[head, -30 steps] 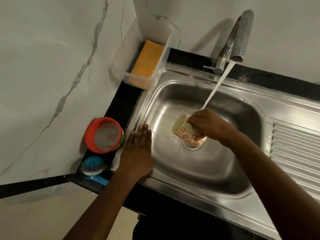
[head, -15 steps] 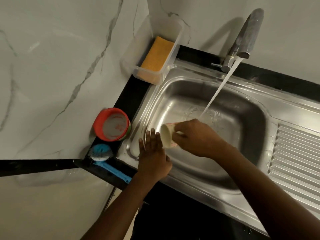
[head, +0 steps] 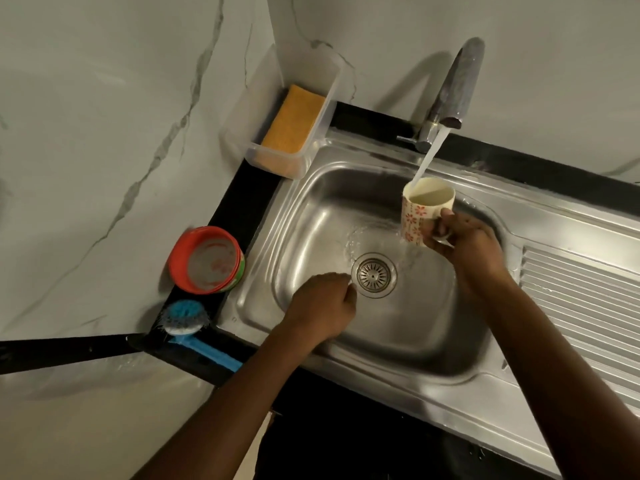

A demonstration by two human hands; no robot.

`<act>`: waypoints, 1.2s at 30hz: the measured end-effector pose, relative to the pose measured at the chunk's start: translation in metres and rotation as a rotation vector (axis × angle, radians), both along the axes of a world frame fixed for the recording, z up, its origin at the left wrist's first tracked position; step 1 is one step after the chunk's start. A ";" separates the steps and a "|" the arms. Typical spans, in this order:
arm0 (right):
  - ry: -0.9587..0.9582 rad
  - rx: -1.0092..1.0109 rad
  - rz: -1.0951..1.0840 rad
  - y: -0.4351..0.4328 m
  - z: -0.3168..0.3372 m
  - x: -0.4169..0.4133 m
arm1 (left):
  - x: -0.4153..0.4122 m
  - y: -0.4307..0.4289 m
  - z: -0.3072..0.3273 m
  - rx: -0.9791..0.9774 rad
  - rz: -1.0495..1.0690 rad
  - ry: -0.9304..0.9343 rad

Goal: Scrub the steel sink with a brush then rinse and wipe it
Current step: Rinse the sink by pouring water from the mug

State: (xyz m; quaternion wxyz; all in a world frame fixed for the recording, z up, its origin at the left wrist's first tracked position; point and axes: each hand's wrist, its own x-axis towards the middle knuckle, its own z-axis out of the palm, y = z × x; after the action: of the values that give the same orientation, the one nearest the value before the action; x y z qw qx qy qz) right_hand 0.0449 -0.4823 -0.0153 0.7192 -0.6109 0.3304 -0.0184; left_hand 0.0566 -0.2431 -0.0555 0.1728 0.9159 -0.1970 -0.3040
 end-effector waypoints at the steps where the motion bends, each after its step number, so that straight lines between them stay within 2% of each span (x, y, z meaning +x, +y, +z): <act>1: -0.024 0.016 0.005 -0.001 0.001 0.002 | 0.005 -0.003 0.004 -0.022 0.020 -0.020; 6: -0.152 0.043 0.071 0.001 0.012 0.003 | 0.024 -0.017 0.018 -0.112 0.075 -0.138; 11: -0.226 0.067 0.076 0.003 0.017 -0.001 | 0.032 -0.026 0.035 -0.206 0.102 -0.178; 36: -0.282 0.076 0.055 0.008 0.034 -0.001 | 0.048 -0.046 0.062 -0.367 0.103 -0.262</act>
State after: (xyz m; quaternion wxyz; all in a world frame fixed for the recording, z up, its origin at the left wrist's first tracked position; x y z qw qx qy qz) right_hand 0.0434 -0.4742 0.0191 0.7813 -0.5835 0.2097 -0.0716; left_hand 0.1050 -0.2894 0.0065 0.3246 0.9097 -0.2227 -0.1325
